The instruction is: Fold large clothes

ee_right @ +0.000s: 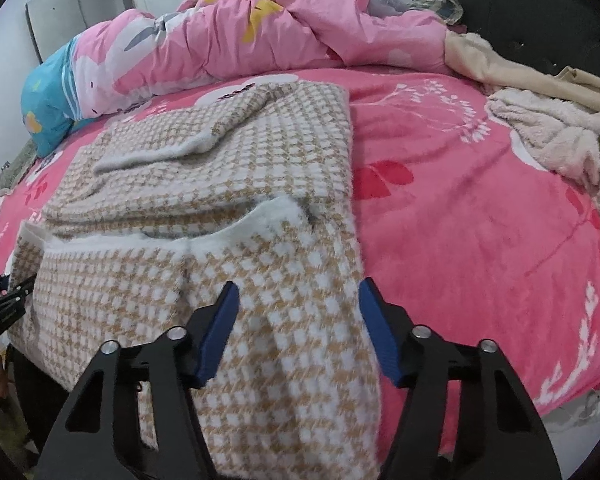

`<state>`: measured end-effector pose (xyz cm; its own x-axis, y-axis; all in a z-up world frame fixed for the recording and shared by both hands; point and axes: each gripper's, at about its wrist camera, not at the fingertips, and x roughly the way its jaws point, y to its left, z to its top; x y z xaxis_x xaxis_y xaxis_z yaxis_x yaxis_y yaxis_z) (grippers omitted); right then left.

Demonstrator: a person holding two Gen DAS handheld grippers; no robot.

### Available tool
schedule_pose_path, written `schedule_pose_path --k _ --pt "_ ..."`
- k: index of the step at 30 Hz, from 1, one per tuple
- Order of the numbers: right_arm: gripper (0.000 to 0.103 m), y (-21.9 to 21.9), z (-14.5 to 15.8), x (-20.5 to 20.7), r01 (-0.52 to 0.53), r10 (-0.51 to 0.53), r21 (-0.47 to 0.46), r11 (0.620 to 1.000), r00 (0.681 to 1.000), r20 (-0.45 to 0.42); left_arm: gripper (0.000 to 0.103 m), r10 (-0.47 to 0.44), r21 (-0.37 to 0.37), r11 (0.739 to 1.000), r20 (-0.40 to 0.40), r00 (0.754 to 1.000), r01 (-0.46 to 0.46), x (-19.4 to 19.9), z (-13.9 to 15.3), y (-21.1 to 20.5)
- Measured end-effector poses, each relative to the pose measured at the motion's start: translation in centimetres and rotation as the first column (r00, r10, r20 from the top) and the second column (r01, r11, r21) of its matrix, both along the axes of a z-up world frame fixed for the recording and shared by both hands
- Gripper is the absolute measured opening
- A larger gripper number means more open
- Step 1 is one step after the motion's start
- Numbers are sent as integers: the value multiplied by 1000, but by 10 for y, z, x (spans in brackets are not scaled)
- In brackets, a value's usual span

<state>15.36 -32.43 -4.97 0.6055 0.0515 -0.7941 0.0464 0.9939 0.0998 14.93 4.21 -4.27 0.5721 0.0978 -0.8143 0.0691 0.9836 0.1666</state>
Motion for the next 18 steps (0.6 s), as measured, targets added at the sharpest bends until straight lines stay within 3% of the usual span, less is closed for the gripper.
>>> schedule_pose_path --k 3,8,11,18 --pt "51 -4 0 11 -14 14 38 999 1000 0 37 4 3 1000 -1 1000 -4 -1 0 0" --pt "50 -5 4 23 -48 46 75 996 999 21 37 5 6 1000 -2 1000 -5 0 0 0" --pt "50 -10 -5 31 -55 57 107 993 998 -13 37 3 6 1000 -3 1000 -3 0 0 0" --pt "50 -15 -10 15 -71 83 192 979 995 -54 37 4 -4 1000 -6 1000 -4 1 0 1"
